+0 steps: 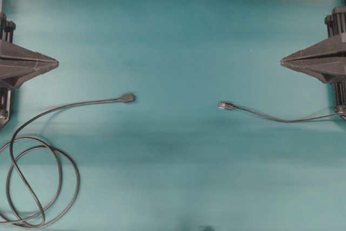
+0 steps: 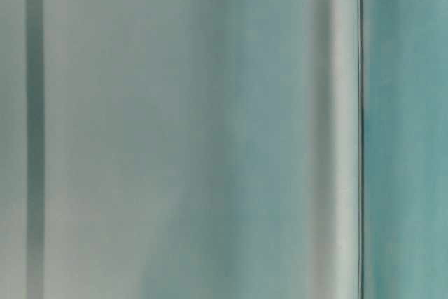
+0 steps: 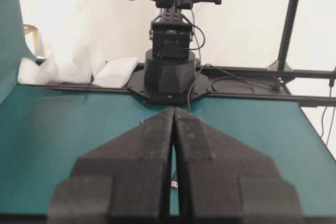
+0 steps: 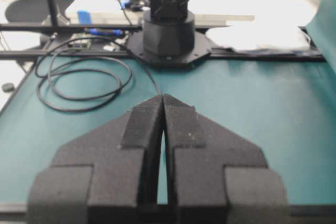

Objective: Insert the USB using both arms.
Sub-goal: 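Lower both grippers toward the cable ends on the table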

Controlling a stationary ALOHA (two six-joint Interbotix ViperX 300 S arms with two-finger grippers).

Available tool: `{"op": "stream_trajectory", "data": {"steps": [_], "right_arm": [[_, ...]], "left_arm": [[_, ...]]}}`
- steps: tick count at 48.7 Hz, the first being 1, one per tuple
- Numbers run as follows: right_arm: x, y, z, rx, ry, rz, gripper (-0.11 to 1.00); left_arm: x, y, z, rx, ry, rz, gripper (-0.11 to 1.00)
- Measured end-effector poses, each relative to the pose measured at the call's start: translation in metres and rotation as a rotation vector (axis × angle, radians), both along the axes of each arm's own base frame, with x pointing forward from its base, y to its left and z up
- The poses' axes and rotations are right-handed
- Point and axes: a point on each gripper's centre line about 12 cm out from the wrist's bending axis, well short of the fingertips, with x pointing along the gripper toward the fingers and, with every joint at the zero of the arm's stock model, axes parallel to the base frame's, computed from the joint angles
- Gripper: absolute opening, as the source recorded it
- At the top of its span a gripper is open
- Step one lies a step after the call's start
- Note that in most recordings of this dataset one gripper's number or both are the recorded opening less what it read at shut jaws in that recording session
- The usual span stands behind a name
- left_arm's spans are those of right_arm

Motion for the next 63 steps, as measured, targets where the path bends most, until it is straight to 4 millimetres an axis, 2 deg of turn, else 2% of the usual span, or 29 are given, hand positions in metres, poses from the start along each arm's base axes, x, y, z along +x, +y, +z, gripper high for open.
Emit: {"op": "stream_trajectory", "data": {"steps": [4, 7, 10, 20, 26, 39, 48, 63], "right_arm": [[0.000, 0.001, 0.000, 0.000, 0.003, 0.003, 0.00], [0.000, 0.001, -0.002, -0.006, 0.015, 0.007, 0.00], [0.000, 0.002, -0.005, -0.003, 0.040, 0.009, 0.00], [0.002, 0.001, -0.013, 0.039, 0.212, 0.006, 0.00], [0.000, 0.001, -0.024, 0.087, 0.350, -0.004, 0.00], [0.007, 0.002, -0.048, 0.188, 0.521, -0.031, 0.00], [0.025, 0.005, -0.066, 0.179, 0.628, -0.025, 0.00], [0.042, 0.014, -0.105, 0.167, 0.805, -0.014, 0.00]], "left_arm": [[0.002, 0.000, 0.012, 0.000, -0.009, 0.000, 0.09], [0.004, 0.000, 0.021, 0.000, -0.009, -0.001, 0.04], [0.005, 0.000, 0.023, 0.000, 0.026, -0.001, 0.02], [0.006, 0.000, -0.002, 0.000, 0.252, -0.001, 0.01], [0.008, 0.000, -0.018, -0.001, 0.364, 0.000, 0.01], [0.029, 0.000, -0.058, -0.001, 0.554, 0.000, 0.01], [0.036, 0.000, -0.075, -0.008, 0.586, 0.000, 0.01], [0.032, 0.000, -0.105, -0.151, 0.672, 0.039, 0.01]]}}
